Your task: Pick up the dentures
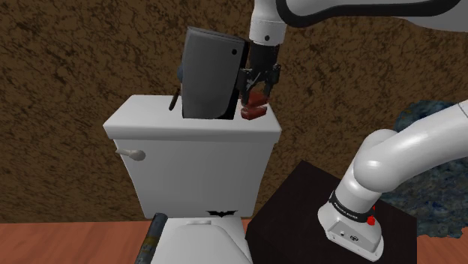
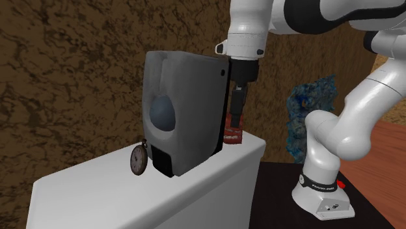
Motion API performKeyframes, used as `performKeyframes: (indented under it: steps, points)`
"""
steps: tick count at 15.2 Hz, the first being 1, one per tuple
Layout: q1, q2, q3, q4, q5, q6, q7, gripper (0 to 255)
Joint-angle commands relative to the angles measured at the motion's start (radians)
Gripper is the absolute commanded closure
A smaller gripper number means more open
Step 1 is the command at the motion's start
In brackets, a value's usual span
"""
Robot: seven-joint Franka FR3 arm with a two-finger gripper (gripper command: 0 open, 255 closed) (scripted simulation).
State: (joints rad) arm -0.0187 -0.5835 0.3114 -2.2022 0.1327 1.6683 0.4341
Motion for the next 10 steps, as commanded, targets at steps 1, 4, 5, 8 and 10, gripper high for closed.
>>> performKeyframes:
  steps: [1, 4, 5, 8, 10]
  points:
    - [-0.002, 0.006, -0.003, 0.03, -0.003, -0.027, -0.001, 255]
    - [-0.005, 0.015, -0.006, 0.077, -0.008, -0.065, 0.0, 255]
    - [-0.006, 0.018, -0.007, 0.093, -0.009, -0.078, 0.001, 255]
    - [-0.009, 0.03, -0.01, 0.143, -0.013, -0.116, 0.002, 255]
    - [-0.009, 0.03, -0.01, 0.145, -0.013, -0.118, 0.002, 255]
